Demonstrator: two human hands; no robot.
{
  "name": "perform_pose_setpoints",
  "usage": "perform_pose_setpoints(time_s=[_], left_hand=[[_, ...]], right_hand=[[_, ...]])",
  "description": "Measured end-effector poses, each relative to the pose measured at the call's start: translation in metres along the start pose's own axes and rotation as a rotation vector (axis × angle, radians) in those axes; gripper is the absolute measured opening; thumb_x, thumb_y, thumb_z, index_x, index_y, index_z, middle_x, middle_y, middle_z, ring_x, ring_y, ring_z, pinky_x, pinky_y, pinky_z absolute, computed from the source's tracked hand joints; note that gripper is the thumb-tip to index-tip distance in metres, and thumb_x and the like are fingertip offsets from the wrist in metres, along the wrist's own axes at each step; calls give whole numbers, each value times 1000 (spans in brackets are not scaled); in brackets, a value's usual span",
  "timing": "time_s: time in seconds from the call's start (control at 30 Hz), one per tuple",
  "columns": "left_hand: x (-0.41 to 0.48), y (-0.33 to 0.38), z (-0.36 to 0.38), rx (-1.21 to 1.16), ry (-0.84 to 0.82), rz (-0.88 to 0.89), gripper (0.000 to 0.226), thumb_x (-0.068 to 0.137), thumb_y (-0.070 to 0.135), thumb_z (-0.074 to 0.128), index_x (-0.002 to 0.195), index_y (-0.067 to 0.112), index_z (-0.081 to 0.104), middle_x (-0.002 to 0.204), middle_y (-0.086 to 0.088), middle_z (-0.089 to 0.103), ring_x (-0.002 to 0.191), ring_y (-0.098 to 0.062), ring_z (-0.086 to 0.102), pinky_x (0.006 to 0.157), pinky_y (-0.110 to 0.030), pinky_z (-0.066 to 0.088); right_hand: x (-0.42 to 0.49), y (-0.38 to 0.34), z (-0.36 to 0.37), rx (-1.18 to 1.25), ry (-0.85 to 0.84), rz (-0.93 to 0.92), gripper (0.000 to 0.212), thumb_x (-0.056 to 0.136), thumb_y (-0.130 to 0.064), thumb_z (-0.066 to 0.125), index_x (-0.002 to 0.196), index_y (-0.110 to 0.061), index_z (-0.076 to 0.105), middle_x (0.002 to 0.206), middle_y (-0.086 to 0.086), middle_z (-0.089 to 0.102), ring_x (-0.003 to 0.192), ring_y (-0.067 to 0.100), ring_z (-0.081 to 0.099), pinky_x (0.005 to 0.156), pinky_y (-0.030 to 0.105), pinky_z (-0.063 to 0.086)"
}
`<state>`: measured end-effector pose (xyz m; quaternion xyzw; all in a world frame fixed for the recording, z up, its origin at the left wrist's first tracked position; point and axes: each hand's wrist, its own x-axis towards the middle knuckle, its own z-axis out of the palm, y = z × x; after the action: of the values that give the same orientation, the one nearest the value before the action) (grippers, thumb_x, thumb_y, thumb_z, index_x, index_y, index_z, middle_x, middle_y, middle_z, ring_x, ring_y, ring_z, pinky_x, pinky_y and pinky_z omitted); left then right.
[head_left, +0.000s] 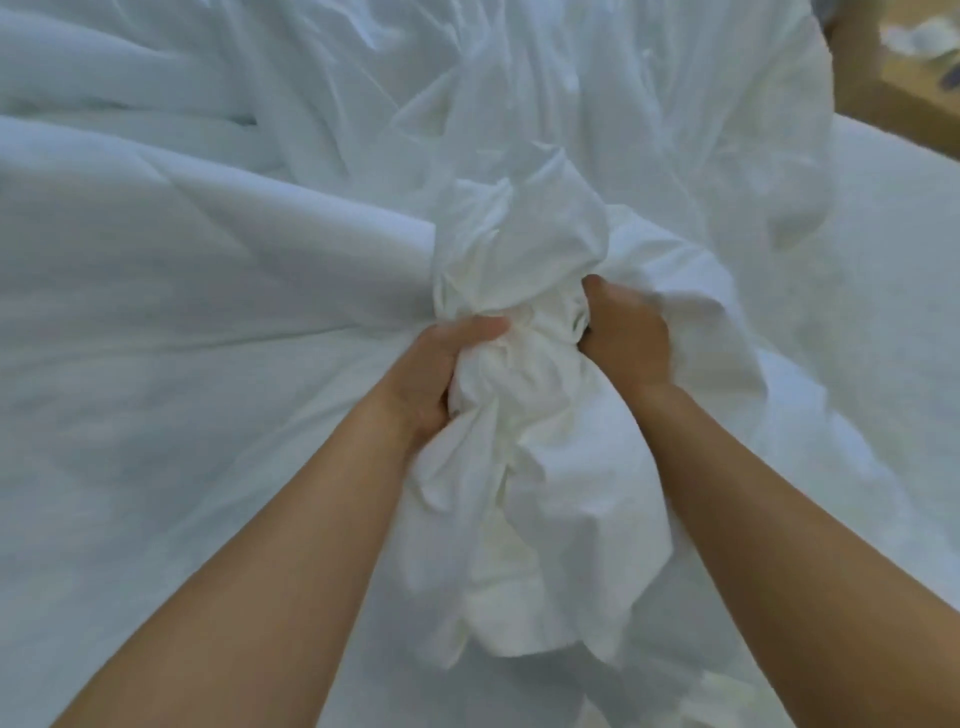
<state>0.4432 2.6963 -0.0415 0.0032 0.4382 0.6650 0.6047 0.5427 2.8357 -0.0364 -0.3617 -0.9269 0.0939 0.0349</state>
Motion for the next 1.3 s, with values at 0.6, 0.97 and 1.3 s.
perform_pose_setpoints(time_s=[0.6,0.97,1.3], left_hand=[[-199,6,-142,199,531,-32,58,59,28,75,111,3,68,104,-19,70,91,-35,69,85,-47,52],[-196,-37,-154,180,618,77,43,57,25,78,97,12,70,91,-9,74,78,-27,72,56,-30,55],[-215,-55,-185,683,903,-28,20,72,40,79,81,26,67,81,9,69,74,-12,65,57,-24,47]], right_hand=[[5,-44,-31,-109,-4,-162,9,83,-9,56,90,-4,59,87,22,65,79,41,61,63,35,32],[-51,-89,-18,-60,-135,-431,71,69,-8,63,137,-9,41,132,19,46,125,38,36,108,52,17],[-60,-108,13,-120,-98,-844,20,63,-10,43,62,-4,61,53,13,59,42,28,58,46,29,48]])
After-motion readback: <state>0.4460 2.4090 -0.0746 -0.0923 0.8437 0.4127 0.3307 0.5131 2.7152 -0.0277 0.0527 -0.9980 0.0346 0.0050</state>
